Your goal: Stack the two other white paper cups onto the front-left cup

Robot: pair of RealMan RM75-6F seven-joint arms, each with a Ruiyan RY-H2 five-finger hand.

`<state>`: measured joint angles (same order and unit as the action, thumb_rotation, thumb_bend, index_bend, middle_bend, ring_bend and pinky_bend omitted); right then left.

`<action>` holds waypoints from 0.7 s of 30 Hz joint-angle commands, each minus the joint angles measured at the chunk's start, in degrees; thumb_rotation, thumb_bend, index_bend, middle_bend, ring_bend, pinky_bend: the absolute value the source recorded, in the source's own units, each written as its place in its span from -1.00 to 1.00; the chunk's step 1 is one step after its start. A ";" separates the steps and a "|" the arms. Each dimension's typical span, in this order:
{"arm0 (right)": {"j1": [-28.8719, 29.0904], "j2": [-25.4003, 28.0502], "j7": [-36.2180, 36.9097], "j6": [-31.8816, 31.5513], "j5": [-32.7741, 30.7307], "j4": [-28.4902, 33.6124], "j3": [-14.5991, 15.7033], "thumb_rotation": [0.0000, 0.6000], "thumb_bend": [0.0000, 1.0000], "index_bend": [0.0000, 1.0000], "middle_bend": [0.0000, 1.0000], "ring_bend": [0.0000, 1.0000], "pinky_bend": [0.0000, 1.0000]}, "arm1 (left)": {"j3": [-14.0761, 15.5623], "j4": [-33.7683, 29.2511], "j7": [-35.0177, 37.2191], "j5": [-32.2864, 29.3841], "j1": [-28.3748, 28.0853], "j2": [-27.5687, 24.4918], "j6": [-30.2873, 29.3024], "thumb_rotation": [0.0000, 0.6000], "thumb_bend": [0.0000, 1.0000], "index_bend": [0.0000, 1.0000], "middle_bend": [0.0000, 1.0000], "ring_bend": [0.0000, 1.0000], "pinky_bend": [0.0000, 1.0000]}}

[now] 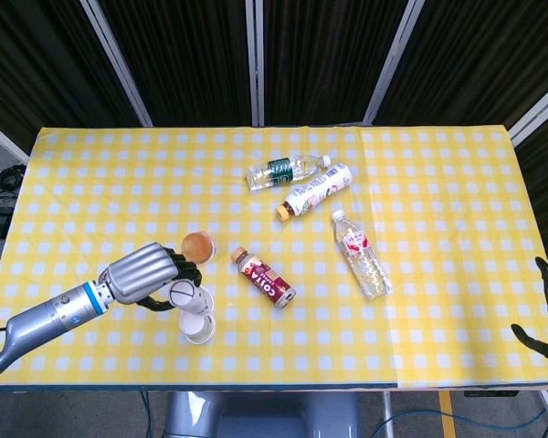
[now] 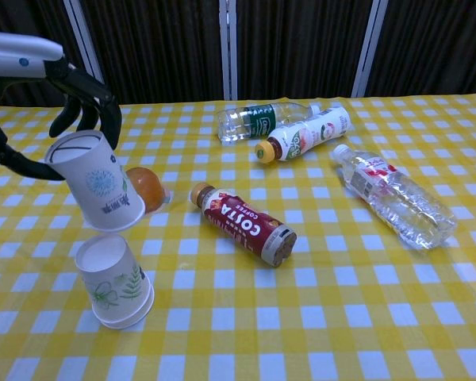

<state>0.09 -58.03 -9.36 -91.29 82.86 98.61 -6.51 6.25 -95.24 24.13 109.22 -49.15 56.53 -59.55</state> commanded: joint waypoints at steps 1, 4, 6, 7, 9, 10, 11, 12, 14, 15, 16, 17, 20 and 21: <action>-0.06 0.05 0.04 -0.10 0.04 0.03 -0.01 1.00 -1.00 -1.00 -1.00 -1.00 -1.00 | 2.28 -1.72 0.93 3.41 0.30 -0.76 -1.37 1.00 -0.38 -0.01 -0.04 -0.08 0.12; -0.10 0.11 0.22 -0.16 0.15 0.02 0.00 1.00 -1.00 -1.00 -1.00 -1.00 -1.00 | 2.91 -2.15 1.66 3.90 0.12 -1.07 -1.24 1.00 -0.38 -0.01 -0.04 -0.08 0.12; -0.12 0.15 0.33 -0.17 0.17 -0.01 0.00 1.00 -1.00 -1.00 -1.00 -1.00 -1.00 | 3.12 -2.17 1.47 4.00 0.12 -1.25 -1.16 1.00 -0.37 -0.01 -0.04 -0.08 0.12; -0.13 0.18 0.40 -0.18 0.18 -0.03 0.00 1.00 -1.00 -1.00 -1.00 -1.00 -1.00 | 3.22 -2.23 1.50 3.95 0.13 -1.28 -1.09 1.00 -0.38 -0.01 -0.04 -0.08 0.12; -0.15 0.22 0.48 -0.20 0.20 -0.05 -0.01 1.00 -1.00 -1.00 -1.00 -1.00 -1.00 | 3.25 -2.13 1.29 3.85 0.15 -1.27 -1.01 1.00 -0.38 -0.01 -0.04 -0.08 0.12; -0.16 0.23 0.51 -0.22 0.21 -0.04 -0.01 1.00 -1.00 -1.00 -1.00 -1.00 -1.00 | 3.20 -1.99 0.93 3.81 0.20 -1.22 -1.02 1.00 -0.38 -0.01 -0.04 -0.08 0.12; -0.18 0.25 0.55 -0.24 0.23 -0.04 -0.01 1.00 -1.00 -1.00 -1.00 -1.00 -1.00 | 3.10 -1.80 0.43 3.76 0.27 -1.15 -1.05 1.00 -0.38 -0.01 -0.04 -0.08 0.12; -0.19 0.26 0.58 -0.26 0.26 -0.03 -0.01 1.00 -1.00 -1.00 -1.00 -1.00 -1.00 | 3.00 -1.63 -0.11 3.68 0.36 -1.05 -1.06 1.00 -0.38 -0.01 -0.04 -0.08 0.12; -0.21 0.29 0.61 -0.32 0.31 -0.01 -0.01 1.00 -1.00 -1.00 -1.00 -1.00 -1.00 | 2.89 -1.45 -1.09 3.40 0.59 -0.78 -0.97 1.00 -0.38 -0.01 -0.04 -0.08 0.12; -0.24 0.31 0.62 -0.36 0.33 0.02 -0.01 1.00 -1.00 -1.00 -1.00 -1.00 -1.00 | 2.88 -1.38 -1.35 3.20 0.64 -0.66 -0.80 1.00 -0.38 -0.01 -0.04 -0.08 0.12; -0.24 0.31 0.57 -0.37 0.33 0.04 -0.01 1.00 -1.00 -1.00 -1.00 -1.00 -1.00 | 2.65 -1.04 -2.14 3.04 0.70 -0.55 -0.79 1.00 -0.38 -0.01 -0.04 -0.08 0.12; -0.25 0.32 0.54 -0.37 0.33 0.07 0.00 1.00 -1.00 -1.00 -1.00 -1.00 -1.00 | 2.45 -0.78 -2.93 2.82 0.84 -0.37 -0.81 1.00 -0.38 -0.01 -0.04 -0.08 0.12; -0.24 0.28 0.43 -0.33 0.35 0.07 0.00 1.00 -1.00 -1.00 -1.00 -1.00 -1.00 | 2.23 -0.58 -4.02 1.98 1.02 -0.02 -0.26 1.00 -0.38 -0.01 -0.04 -0.08 0.12; -0.23 0.26 0.41 -0.30 0.31 0.06 -0.01 1.00 -1.00 -1.00 -1.00 -1.00 -1.00 | 2.31 -0.58 -3.98 1.87 0.95 0.07 0.04 1.00 -0.38 -0.01 -0.04 -0.08 0.12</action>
<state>-0.13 -57.76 -8.94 -91.58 83.17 98.67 -6.52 8.61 -95.93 20.21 111.26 -48.23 56.44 -59.76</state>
